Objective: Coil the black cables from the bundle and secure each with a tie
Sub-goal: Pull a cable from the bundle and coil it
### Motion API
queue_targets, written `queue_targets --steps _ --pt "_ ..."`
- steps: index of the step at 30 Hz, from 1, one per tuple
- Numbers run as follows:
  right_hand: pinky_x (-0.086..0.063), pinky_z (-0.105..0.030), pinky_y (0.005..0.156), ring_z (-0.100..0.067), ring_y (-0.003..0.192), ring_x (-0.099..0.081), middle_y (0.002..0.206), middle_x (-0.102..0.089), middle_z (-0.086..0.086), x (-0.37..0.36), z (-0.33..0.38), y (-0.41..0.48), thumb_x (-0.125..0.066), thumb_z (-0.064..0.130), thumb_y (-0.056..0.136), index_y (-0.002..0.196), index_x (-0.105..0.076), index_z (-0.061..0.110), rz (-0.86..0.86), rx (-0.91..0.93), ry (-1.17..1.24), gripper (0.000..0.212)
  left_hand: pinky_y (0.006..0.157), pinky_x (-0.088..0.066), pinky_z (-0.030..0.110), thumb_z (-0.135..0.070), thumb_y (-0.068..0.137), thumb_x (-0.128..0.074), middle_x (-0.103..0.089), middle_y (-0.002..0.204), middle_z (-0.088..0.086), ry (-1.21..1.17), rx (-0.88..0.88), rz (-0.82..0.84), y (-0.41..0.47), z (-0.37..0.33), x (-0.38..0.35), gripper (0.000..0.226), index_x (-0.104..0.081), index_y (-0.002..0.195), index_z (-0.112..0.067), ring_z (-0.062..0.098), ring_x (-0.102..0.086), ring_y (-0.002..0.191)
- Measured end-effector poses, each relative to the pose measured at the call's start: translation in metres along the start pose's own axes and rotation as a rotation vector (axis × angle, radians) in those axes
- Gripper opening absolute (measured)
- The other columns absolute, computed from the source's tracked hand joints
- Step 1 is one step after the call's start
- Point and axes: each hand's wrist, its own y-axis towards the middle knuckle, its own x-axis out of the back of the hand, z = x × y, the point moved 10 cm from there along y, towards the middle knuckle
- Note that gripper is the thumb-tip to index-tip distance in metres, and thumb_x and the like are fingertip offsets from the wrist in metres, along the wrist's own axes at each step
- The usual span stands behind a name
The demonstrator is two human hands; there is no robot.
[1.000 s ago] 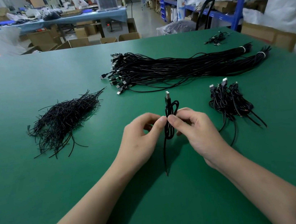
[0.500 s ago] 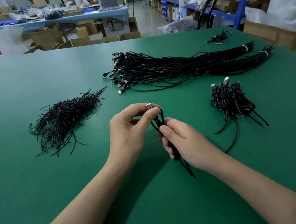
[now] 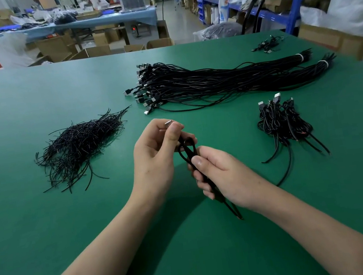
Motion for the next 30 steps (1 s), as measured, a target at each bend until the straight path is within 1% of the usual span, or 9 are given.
queue_targets --steps 4,7,11,14,19,21,24,28,30 --pt "-0.044 -0.034 0.053 -0.018 0.060 -0.045 0.072 -0.049 -0.001 -0.003 0.001 0.000 -0.036 0.019 0.110 0.090 -0.052 0.014 0.017 -0.022 -0.025 0.026 0.071 -0.056 0.027 -0.035 0.103 -0.056 -0.073 0.078 0.005 -0.033 0.043 -0.011 0.000 0.003 0.002 0.018 -0.061 0.092 -0.021 0.026 -0.075 0.080" --pt "-0.044 -0.035 0.051 -0.017 0.056 -0.044 0.067 -0.045 0.002 0.002 0.004 -0.001 -0.036 0.021 0.110 0.089 -0.050 0.013 -0.013 -0.008 -0.120 0.026 0.073 -0.057 0.028 -0.035 0.103 -0.055 -0.076 0.087 0.006 -0.034 0.060 0.006 0.001 0.006 0.000 0.017 -0.063 0.091 -0.024 0.028 -0.076 0.084" --pt "-0.033 -0.032 0.049 -0.012 0.052 -0.036 0.063 -0.042 0.007 0.012 0.002 -0.003 -0.037 0.021 0.109 0.085 -0.044 0.011 -0.076 -0.004 -0.219 0.027 0.080 -0.059 0.031 -0.031 0.100 -0.057 -0.078 0.100 0.002 0.055 0.097 0.093 0.001 0.014 -0.008 0.014 -0.070 0.101 -0.025 0.019 -0.074 0.095" --pt "-0.035 -0.031 0.050 -0.010 0.052 -0.037 0.065 -0.043 0.005 0.015 0.003 -0.003 -0.038 0.021 0.109 0.091 -0.048 0.005 -0.087 -0.018 -0.221 0.026 0.083 -0.057 0.026 -0.029 0.095 -0.064 -0.079 0.095 0.002 0.090 0.098 0.118 0.001 0.017 -0.008 0.014 -0.075 0.098 -0.020 0.016 -0.074 0.093" --pt "-0.040 -0.039 0.051 -0.017 0.054 -0.041 0.065 -0.044 0.004 0.010 0.006 -0.004 -0.038 0.024 0.109 0.089 -0.051 0.012 -0.041 -0.027 -0.210 0.026 0.080 -0.054 0.021 -0.035 0.094 -0.064 -0.078 0.092 -0.001 0.121 0.028 0.066 0.001 0.010 -0.002 0.014 -0.073 0.092 -0.025 0.014 -0.074 0.092" --pt "-0.040 -0.037 0.051 -0.018 0.055 -0.041 0.065 -0.045 0.004 0.009 0.007 -0.004 -0.037 0.023 0.109 0.092 -0.051 0.009 -0.027 -0.030 -0.210 0.026 0.077 -0.057 0.027 -0.037 0.094 -0.063 -0.077 0.090 0.004 0.096 0.031 0.035 0.001 0.012 0.000 0.017 -0.070 0.091 -0.022 0.017 -0.075 0.092" --pt "-0.039 -0.031 0.049 -0.018 0.055 -0.042 0.069 -0.046 0.002 0.010 0.005 -0.004 -0.037 0.022 0.109 0.096 -0.052 0.007 -0.012 -0.046 -0.219 0.025 0.082 -0.060 0.041 -0.042 0.095 -0.061 -0.076 0.087 0.006 0.110 0.045 0.017 0.000 0.015 0.001 0.026 -0.064 0.092 -0.016 0.022 -0.076 0.092" --pt "-0.032 -0.023 0.049 -0.009 0.050 -0.036 0.070 -0.045 -0.002 0.012 0.004 -0.003 -0.039 0.019 0.109 0.093 -0.051 0.003 -0.021 -0.041 -0.264 0.026 0.072 -0.059 0.030 -0.042 0.098 -0.057 -0.077 0.086 0.001 0.126 0.071 0.018 -0.001 0.014 0.000 0.024 -0.064 0.093 -0.019 0.017 -0.075 0.089" --pt "-0.032 -0.030 0.052 -0.009 0.051 -0.035 0.066 -0.044 0.002 0.019 0.006 -0.003 -0.040 0.018 0.108 0.089 -0.047 0.003 -0.077 -0.011 -0.323 0.025 0.068 -0.051 0.024 -0.047 0.097 -0.054 -0.075 0.087 -0.008 0.199 0.083 0.031 -0.002 0.013 -0.002 0.024 -0.069 0.096 -0.029 0.009 -0.069 0.083"
